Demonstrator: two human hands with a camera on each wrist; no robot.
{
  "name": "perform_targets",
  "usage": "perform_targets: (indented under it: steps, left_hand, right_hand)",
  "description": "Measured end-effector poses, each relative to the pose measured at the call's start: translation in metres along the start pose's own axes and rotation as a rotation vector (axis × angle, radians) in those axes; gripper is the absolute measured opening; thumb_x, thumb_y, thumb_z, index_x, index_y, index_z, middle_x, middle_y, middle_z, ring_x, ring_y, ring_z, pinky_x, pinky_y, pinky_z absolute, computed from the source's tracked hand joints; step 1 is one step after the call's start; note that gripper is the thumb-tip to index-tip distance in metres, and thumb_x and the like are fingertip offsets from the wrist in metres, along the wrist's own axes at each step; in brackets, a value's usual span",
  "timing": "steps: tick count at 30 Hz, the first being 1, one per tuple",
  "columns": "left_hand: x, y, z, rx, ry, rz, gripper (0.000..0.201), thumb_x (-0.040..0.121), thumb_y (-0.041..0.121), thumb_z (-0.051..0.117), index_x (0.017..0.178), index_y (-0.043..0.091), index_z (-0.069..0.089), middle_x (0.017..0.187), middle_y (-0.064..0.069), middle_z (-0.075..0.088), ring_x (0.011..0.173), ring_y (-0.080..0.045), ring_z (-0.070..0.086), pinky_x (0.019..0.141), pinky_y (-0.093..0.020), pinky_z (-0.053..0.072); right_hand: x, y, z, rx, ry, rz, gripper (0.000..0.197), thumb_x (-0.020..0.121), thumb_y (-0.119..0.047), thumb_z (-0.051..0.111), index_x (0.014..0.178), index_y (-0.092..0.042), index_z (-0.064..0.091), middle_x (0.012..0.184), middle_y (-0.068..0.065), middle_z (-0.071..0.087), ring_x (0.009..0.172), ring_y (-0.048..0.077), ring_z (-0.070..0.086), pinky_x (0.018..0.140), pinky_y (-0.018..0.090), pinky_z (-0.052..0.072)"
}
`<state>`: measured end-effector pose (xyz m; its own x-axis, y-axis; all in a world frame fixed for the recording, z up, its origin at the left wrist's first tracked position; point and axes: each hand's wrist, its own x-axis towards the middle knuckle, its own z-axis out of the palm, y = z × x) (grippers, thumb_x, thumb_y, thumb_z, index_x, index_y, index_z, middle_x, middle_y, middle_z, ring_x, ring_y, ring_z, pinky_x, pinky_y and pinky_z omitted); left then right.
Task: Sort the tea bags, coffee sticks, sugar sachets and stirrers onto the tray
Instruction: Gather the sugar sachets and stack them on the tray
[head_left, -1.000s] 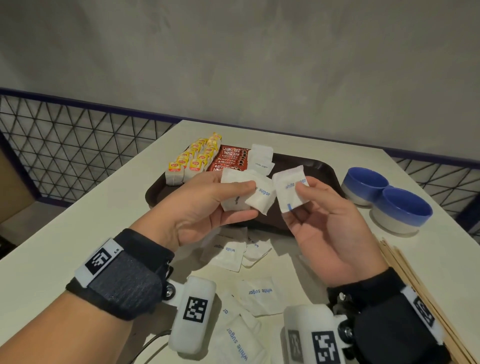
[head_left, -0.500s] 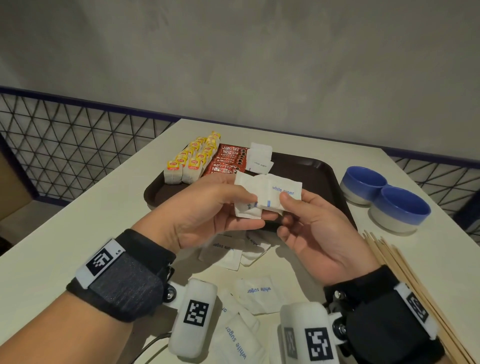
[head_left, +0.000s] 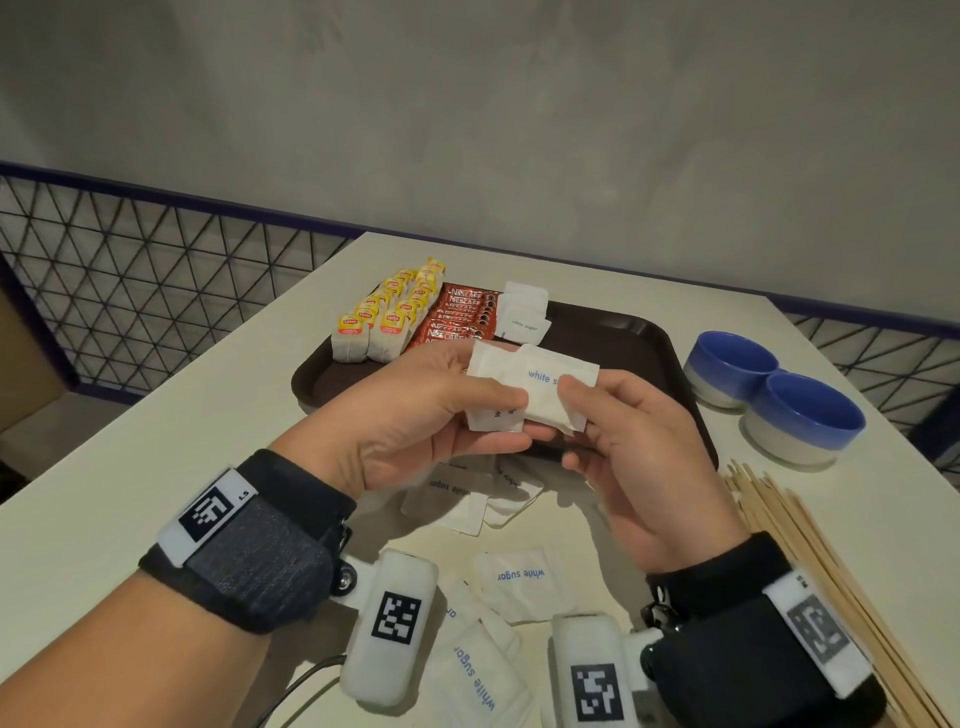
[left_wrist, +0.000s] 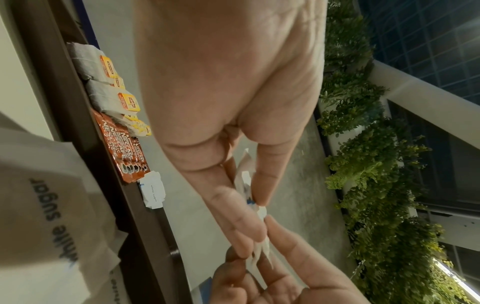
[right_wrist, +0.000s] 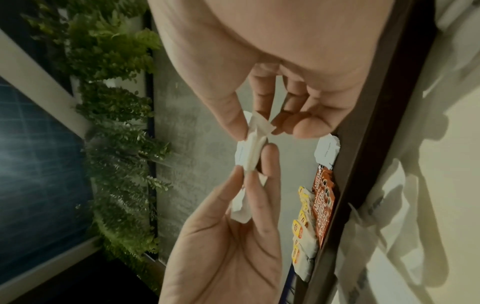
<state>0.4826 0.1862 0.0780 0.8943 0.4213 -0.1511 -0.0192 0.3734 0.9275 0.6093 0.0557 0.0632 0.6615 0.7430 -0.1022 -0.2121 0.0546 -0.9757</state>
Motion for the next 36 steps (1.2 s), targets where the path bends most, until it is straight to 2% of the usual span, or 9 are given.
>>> perform_targets:
  steps: [4,8,13,18,22,26,30,33,36]
  left_hand:
    - [-0.001,0.002,-0.001,-0.005,0.027,-0.006,0.038,0.095,-0.007,0.06,0.129,0.01,0.063,0.118,-0.015,0.077,0.103,-0.032,0.076,0.077,-0.031,0.065]
    - [-0.006,0.007,-0.001,0.004,0.033,-0.017,0.039,0.096,-0.008,0.059,0.129,0.011,0.061,0.119,-0.015,0.076,0.1,-0.032,0.077,0.07,-0.03,0.066]
    - [-0.007,0.011,-0.005,0.012,0.084,-0.029,0.037,0.098,-0.005,0.059,0.132,0.008,0.059,0.121,-0.017,0.075,0.099,-0.033,0.078,0.071,-0.034,0.066]
    - [-0.001,0.015,-0.018,-0.027,0.218,-0.004,0.033,0.098,-0.002,0.053,0.13,0.004,0.056,0.104,-0.017,0.079,0.09,-0.031,0.079,0.062,-0.03,0.065]
    - [-0.002,0.019,-0.022,-0.078,0.259,0.012,0.022,0.099,0.003,0.055,0.121,0.006,0.058,0.1,-0.015,0.08,0.086,-0.03,0.08,0.068,-0.033,0.066]
    - [-0.005,0.024,-0.024,-0.097,0.259,0.019,0.011,0.1,0.006,0.056,0.11,0.011,0.059,0.097,-0.014,0.081,0.085,-0.029,0.08,0.072,-0.036,0.066]
    - [-0.002,0.026,-0.029,-0.108,0.273,0.028,0.018,0.1,0.007,0.057,0.117,0.008,0.062,0.094,-0.013,0.081,0.081,-0.028,0.08,0.068,-0.036,0.066]
    - [0.0,0.026,-0.031,-0.129,0.287,0.026,0.018,0.099,0.005,0.058,0.116,0.007,0.062,0.092,-0.013,0.081,0.08,-0.028,0.08,0.067,-0.036,0.066]
    - [0.002,0.024,-0.033,-0.153,0.31,0.028,0.022,0.099,0.005,0.058,0.121,0.004,0.062,0.092,-0.014,0.081,0.079,-0.029,0.08,0.065,-0.036,0.066]
  right_hand:
    - [-0.002,-0.003,0.001,-0.049,-0.015,-0.044,0.009,0.094,-0.011,0.069,0.102,-0.009,0.072,0.103,0.008,0.078,0.083,0.026,0.06,0.056,0.029,0.047]
    - [-0.005,-0.012,-0.004,-0.332,-0.047,-0.143,0.01,0.091,-0.01,0.069,0.096,-0.016,0.076,0.094,0.007,0.076,0.074,0.018,0.06,0.061,0.032,0.046]
    - [-0.006,-0.037,0.002,-0.523,-0.104,-0.115,0.011,0.088,-0.003,0.069,0.087,-0.013,0.075,0.087,0.014,0.074,0.069,0.02,0.059,0.059,0.033,0.045]
    - [0.048,-0.082,0.021,-0.53,-0.024,-0.162,0.014,0.081,0.005,0.064,0.077,-0.008,0.061,0.057,0.005,0.059,0.051,0.015,0.051,0.049,0.029,0.037]
    - [0.124,-0.09,0.03,-0.741,-0.085,-0.044,0.017,0.087,0.004,0.067,0.089,-0.011,0.058,0.079,0.014,0.065,0.06,0.018,0.058,0.057,0.031,0.046]
    - [0.178,-0.063,0.023,-1.115,-0.165,0.165,0.017,0.09,0.002,0.07,0.092,-0.011,0.059,0.073,0.013,0.063,0.058,0.018,0.059,0.057,0.029,0.049]
    - [0.211,-0.044,0.019,-1.108,-0.113,0.18,0.016,0.087,0.006,0.071,0.095,-0.005,0.062,0.083,0.02,0.067,0.062,0.023,0.065,0.056,0.031,0.054]
    - [0.222,-0.037,0.024,-1.127,-0.077,0.172,0.014,0.087,0.003,0.072,0.095,-0.003,0.063,0.089,0.022,0.071,0.066,0.025,0.07,0.063,0.035,0.06]
    - [0.225,-0.034,0.029,-1.215,-0.055,0.165,0.02,0.085,-0.009,0.08,0.091,0.001,0.064,0.081,0.018,0.07,0.055,0.021,0.07,0.052,0.028,0.057]
